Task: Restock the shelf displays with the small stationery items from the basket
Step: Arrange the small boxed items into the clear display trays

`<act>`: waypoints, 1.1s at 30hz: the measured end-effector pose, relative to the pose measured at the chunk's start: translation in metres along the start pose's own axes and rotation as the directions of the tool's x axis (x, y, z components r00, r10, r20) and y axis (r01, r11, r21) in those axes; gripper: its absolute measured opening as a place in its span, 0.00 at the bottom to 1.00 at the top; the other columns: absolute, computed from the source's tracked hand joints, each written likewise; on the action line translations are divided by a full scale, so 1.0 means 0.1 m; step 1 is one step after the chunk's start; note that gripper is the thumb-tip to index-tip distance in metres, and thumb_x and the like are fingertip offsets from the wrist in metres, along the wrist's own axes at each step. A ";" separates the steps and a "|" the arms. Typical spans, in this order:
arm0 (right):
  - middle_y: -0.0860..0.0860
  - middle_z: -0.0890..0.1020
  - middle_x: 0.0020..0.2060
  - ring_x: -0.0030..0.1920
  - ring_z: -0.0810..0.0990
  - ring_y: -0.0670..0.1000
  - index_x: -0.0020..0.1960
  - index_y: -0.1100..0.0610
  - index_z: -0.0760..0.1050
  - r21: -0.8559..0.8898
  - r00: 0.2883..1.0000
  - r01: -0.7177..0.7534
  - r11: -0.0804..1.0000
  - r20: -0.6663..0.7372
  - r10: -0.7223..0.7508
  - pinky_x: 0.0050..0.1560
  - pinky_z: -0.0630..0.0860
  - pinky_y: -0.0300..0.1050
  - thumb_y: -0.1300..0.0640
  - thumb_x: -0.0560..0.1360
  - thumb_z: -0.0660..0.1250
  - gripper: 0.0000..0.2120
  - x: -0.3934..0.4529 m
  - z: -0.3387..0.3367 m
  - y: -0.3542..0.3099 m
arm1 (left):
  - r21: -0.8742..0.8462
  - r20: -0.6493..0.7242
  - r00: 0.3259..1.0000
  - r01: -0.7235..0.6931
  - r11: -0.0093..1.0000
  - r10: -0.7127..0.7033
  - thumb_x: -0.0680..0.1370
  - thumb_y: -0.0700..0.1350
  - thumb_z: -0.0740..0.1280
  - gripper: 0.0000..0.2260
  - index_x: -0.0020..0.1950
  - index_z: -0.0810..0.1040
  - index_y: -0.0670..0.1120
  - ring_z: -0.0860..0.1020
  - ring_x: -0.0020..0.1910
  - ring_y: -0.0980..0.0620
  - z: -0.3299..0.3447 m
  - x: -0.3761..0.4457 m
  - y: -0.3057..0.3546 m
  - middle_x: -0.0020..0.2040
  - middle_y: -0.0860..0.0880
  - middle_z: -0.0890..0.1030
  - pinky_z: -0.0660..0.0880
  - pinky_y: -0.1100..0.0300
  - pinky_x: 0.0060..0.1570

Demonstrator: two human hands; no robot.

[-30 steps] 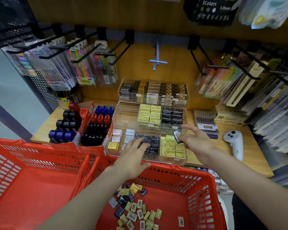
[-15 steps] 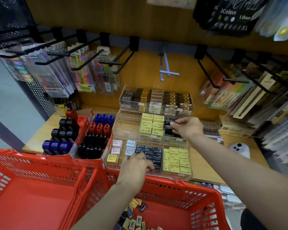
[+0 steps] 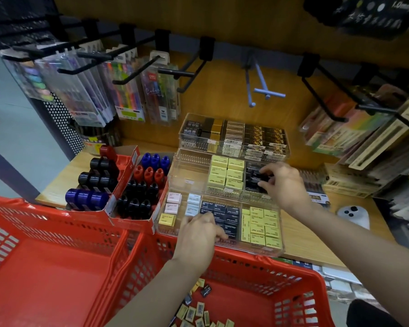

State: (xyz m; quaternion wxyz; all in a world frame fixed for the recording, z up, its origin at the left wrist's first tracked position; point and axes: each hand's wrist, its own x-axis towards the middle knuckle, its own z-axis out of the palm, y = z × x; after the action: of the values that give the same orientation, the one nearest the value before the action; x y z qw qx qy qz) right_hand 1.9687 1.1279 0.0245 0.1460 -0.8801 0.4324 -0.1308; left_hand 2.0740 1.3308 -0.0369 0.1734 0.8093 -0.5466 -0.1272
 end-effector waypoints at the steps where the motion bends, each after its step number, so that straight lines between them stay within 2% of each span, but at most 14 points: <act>1: 0.54 0.79 0.56 0.49 0.80 0.51 0.60 0.55 0.80 -0.017 1.000 0.005 1.000 -0.004 -0.005 0.53 0.79 0.46 0.58 0.74 0.73 0.14 0.00 0.01 0.02 | 0.004 -0.004 1.000 0.000 1.000 0.000 0.79 0.40 0.68 0.16 0.61 0.81 0.59 0.71 0.55 0.56 0.01 0.00 0.00 0.49 0.56 0.74 0.61 0.58 0.60; 5: 0.54 0.79 0.55 0.47 0.80 0.51 0.59 0.55 0.81 0.022 0.999 -0.026 0.999 -0.040 0.027 0.51 0.78 0.41 0.58 0.74 0.73 0.14 0.08 0.08 -0.01 | 0.010 -0.011 1.000 -0.016 1.000 0.016 0.79 0.41 0.68 0.16 0.61 0.81 0.59 0.71 0.54 0.55 0.04 0.01 -0.02 0.46 0.57 0.71 0.62 0.58 0.60; 8: 0.53 0.78 0.57 0.50 0.80 0.52 0.59 0.55 0.81 0.069 0.998 -0.028 0.997 -0.057 0.032 0.54 0.79 0.45 0.57 0.73 0.74 0.14 0.10 0.10 -0.05 | 0.031 -0.024 0.999 -0.030 0.999 0.031 0.80 0.40 0.67 0.16 0.62 0.81 0.59 0.72 0.54 0.55 0.03 0.02 -0.02 0.47 0.56 0.72 0.62 0.58 0.59; 11: 0.52 0.77 0.58 0.55 0.79 0.52 0.60 0.56 0.79 0.109 0.979 0.083 0.991 -0.193 -0.061 0.59 0.75 0.42 0.60 0.74 0.73 0.15 -0.14 0.04 -0.04 | 0.104 -0.008 0.998 -0.059 0.993 0.060 0.80 0.41 0.66 0.17 0.66 0.78 0.57 0.71 0.60 0.52 -0.01 0.02 0.02 0.56 0.53 0.75 0.63 0.55 0.62; 13: 0.51 0.78 0.54 0.53 0.79 0.49 0.56 0.56 0.80 0.151 0.950 0.231 0.961 -0.247 -0.189 0.56 0.74 0.37 0.63 0.75 0.69 0.10 -0.51 -0.02 -0.08 | 0.194 0.063 0.992 -0.122 0.974 0.111 0.81 0.41 0.65 0.21 0.73 0.70 0.53 0.67 0.66 0.47 -0.02 -0.09 0.06 0.65 0.48 0.71 0.63 0.52 0.66; 15: 0.49 0.79 0.50 0.48 0.79 0.48 0.52 0.55 0.81 0.150 0.938 0.326 0.933 -0.178 -0.299 0.51 0.77 0.40 0.64 0.76 0.67 0.07 -0.99 0.02 -0.09 | 0.280 0.113 0.979 -0.193 0.941 0.167 0.79 0.38 0.64 0.28 0.78 0.62 0.50 0.61 0.71 0.43 -0.01 -0.31 0.08 0.72 0.44 0.64 0.62 0.49 0.70; 16: 0.49 0.80 0.49 0.47 0.80 0.48 0.50 0.55 0.81 0.148 0.946 0.320 0.936 -0.106 -0.307 0.50 0.78 0.43 0.63 0.75 0.67 0.07 -1.25 0.07 -0.07 | 0.313 0.134 0.968 -0.244 0.918 0.211 0.78 0.36 0.63 0.29 0.78 0.61 0.49 0.59 0.73 0.42 0.01 -0.46 0.09 0.74 0.43 0.61 0.61 0.49 0.71; 18: 0.48 0.83 0.49 0.48 0.81 0.51 0.50 0.53 0.82 0.131 0.966 0.224 0.966 0.101 -0.238 0.51 0.78 0.48 0.62 0.74 0.66 0.09 -1.66 0.24 0.01 | 0.347 0.248 0.925 -0.361 0.866 0.287 0.78 0.36 0.63 0.27 0.76 0.63 0.48 0.62 0.71 0.42 0.11 -0.73 0.05 0.73 0.43 0.62 0.62 0.50 0.69; 20: 0.50 0.84 0.50 0.52 0.82 0.52 0.52 0.53 0.83 0.110 0.939 0.021 0.994 0.338 -0.057 0.55 0.77 0.48 0.61 0.73 0.66 0.11 -1.95 0.43 0.13 | 0.322 0.393 0.889 -0.373 0.870 0.235 0.78 0.39 0.62 0.23 0.73 0.67 0.49 0.66 0.67 0.44 0.25 -0.98 0.00 0.70 0.45 0.66 0.66 0.50 0.63; 22: 0.52 0.84 0.53 0.56 0.82 0.53 0.56 0.54 0.82 0.084 0.851 -0.214 0.973 0.505 0.144 0.59 0.75 0.44 0.61 0.73 0.67 0.12 -2.17 0.65 0.27 | 0.232 0.512 0.856 -0.217 0.948 0.071 0.79 0.41 0.63 0.21 0.73 0.69 0.49 0.69 0.66 0.43 0.41 -1.18 -0.06 0.68 0.45 0.69 0.72 0.48 0.61; 25: 0.54 0.83 0.56 0.58 0.81 0.53 0.61 0.56 0.79 0.028 0.734 -0.414 0.910 0.602 0.316 0.60 0.73 0.41 0.59 0.74 0.68 0.15 -2.40 0.96 0.47 | 0.086 0.609 0.785 0.079 0.993 -0.115 0.80 0.44 0.65 0.21 0.73 0.70 0.50 0.72 0.66 0.44 0.70 -1.38 -0.22 0.69 0.43 0.70 0.72 0.52 0.63; 29: 0.57 0.78 0.64 0.64 0.76 0.55 0.72 0.55 0.68 -0.109 0.633 -0.416 0.903 0.678 0.374 0.61 0.70 0.40 0.54 0.76 0.67 0.25 -2.56 1.36 0.75 | -0.020 0.683 0.686 0.362 0.932 -0.251 0.79 0.43 0.65 0.21 0.72 0.69 0.52 0.76 0.62 0.46 1.10 -1.44 -0.38 0.70 0.43 0.70 0.75 0.57 0.58; 31: 0.60 0.70 0.70 0.68 0.72 0.59 0.76 0.54 0.60 -0.202 0.588 -0.372 0.906 0.704 0.398 0.66 0.68 0.43 0.51 0.77 0.65 0.29 -2.61 1.60 0.88 | -0.041 0.692 0.653 0.461 0.887 -0.307 0.79 0.43 0.65 0.22 0.73 0.68 0.53 0.77 0.60 0.44 1.27 -1.37 -0.45 0.69 0.43 0.70 0.75 0.56 0.55; 33: 0.63 0.64 0.71 0.67 0.71 0.62 0.76 0.55 0.55 -0.249 0.563 -0.398 0.883 0.694 0.449 0.65 0.70 0.48 0.50 0.79 0.64 0.31 -2.67 1.85 0.96 | -0.040 0.669 0.644 0.529 0.847 -0.371 0.78 0.43 0.66 0.24 0.74 0.67 0.52 0.77 0.61 0.41 1.43 -1.27 -0.54 0.69 0.42 0.70 0.76 0.53 0.58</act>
State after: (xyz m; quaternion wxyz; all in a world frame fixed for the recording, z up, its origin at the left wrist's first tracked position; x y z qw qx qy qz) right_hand 1.8069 1.3119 -0.2091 0.3056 -0.7310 0.5386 0.2867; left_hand 2.0160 1.4467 -0.1871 0.0331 0.8011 -0.3330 -0.4962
